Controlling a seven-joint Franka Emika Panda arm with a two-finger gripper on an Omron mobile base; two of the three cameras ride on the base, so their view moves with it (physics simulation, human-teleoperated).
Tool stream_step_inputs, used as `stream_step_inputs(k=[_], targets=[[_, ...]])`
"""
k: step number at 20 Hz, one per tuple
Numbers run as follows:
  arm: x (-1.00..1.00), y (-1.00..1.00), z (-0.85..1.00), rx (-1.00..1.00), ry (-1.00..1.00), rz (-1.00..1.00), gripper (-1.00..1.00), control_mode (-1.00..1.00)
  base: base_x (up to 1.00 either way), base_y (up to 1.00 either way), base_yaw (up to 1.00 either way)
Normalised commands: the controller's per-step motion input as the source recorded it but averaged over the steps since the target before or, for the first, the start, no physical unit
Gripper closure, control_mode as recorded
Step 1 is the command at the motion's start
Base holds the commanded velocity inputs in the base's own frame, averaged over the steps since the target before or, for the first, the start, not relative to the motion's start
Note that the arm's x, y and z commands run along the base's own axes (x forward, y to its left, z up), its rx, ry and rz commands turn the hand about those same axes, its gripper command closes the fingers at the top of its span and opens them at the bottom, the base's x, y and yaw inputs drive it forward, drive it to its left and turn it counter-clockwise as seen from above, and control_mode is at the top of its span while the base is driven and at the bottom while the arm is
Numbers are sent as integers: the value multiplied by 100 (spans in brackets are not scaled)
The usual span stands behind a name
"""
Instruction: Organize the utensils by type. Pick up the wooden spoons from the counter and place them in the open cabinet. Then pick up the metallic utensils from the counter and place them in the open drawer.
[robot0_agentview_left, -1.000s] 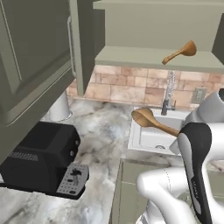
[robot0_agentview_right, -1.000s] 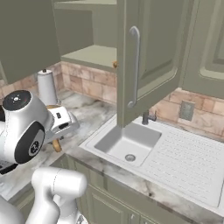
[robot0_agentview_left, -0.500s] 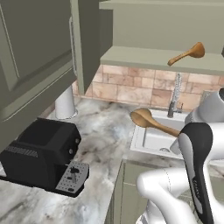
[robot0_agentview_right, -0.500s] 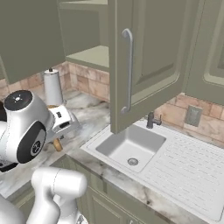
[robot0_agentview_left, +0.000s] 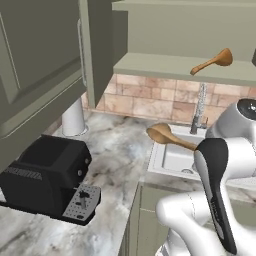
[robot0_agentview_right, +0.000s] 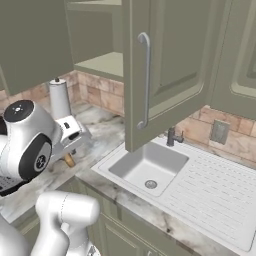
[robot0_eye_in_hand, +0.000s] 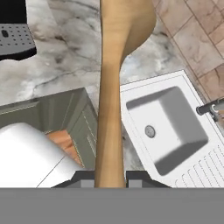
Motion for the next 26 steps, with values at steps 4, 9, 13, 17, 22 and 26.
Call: stream_step_inputs(k=[4, 9, 13, 17, 22, 26], targets=[[4, -7, 9, 0, -4, -28, 100, -100, 0, 0, 0], [0, -7, 34, 0, -26, -30, 100, -100, 0, 0, 0], [1, -1, 64, 0, -28, -17, 100, -100, 0, 0, 0], [11, -1, 57, 0, -26, -4, 100, -100, 0, 0, 0], [14, -10, 41, 0, -15, 1, 100, -100, 0, 0, 0], [28, -3, 33, 0, -1, 6, 100, -100, 0, 0, 0]])
